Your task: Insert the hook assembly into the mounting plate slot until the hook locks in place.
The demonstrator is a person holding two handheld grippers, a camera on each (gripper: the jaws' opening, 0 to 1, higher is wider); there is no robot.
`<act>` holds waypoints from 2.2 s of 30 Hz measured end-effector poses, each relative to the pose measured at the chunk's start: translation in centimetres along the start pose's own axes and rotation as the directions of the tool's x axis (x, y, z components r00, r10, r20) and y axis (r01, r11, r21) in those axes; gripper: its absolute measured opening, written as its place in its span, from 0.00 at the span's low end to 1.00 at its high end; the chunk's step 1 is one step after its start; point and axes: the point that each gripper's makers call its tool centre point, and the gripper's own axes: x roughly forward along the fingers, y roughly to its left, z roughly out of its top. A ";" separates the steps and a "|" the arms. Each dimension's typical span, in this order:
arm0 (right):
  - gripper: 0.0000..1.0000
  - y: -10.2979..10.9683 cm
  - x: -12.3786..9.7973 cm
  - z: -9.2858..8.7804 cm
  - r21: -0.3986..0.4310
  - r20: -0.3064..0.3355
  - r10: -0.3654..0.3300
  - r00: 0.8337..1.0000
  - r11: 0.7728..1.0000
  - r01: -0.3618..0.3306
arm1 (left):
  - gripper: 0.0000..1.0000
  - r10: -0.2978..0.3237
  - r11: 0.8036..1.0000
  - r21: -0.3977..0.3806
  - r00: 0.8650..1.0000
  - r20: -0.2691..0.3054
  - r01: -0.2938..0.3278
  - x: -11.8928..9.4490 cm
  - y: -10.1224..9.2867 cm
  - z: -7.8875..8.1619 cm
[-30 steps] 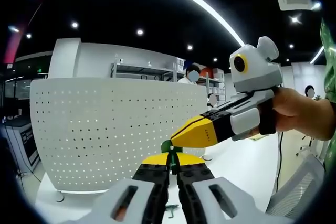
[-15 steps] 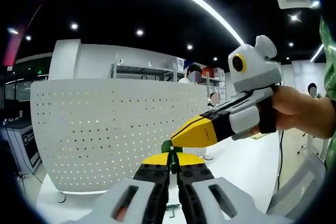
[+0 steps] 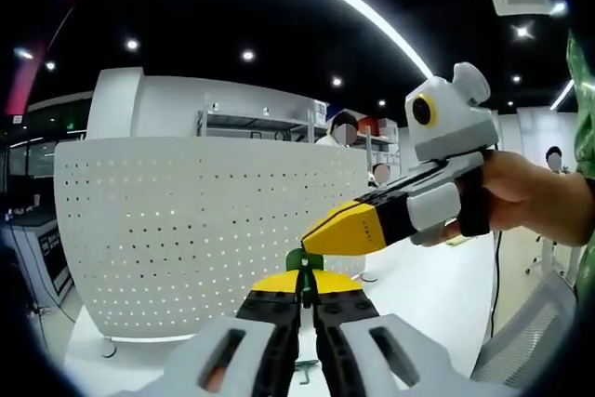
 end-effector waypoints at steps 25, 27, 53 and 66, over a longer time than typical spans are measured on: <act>0.41 -0.7 -0.6 -0.2 -0.001 0.005 -0.047 0.999 0.999 0.047 | 0.04 0.001 1.000 0.001 1.000 -0.006 -0.001 -0.3 0.1 0.2; 0.46 -0.8 -0.6 -0.3 0.000 0.003 -0.051 0.999 0.999 0.051 | 0.04 0.002 1.000 0.000 1.000 -0.005 -0.002 -0.3 0.1 0.3; 0.84 -2.2 -1.7 0.5 0.040 0.076 -0.113 0.991 0.993 0.111 | 0.04 0.025 1.000 -0.005 1.000 0.004 -0.025 -0.3 1.5 0.7; 0.87 -3.1 -2.5 0.8 0.060 0.101 -0.166 0.981 0.985 0.160 | 0.04 0.141 0.989 0.028 0.989 0.041 -0.143 -1.4 7.1 3.3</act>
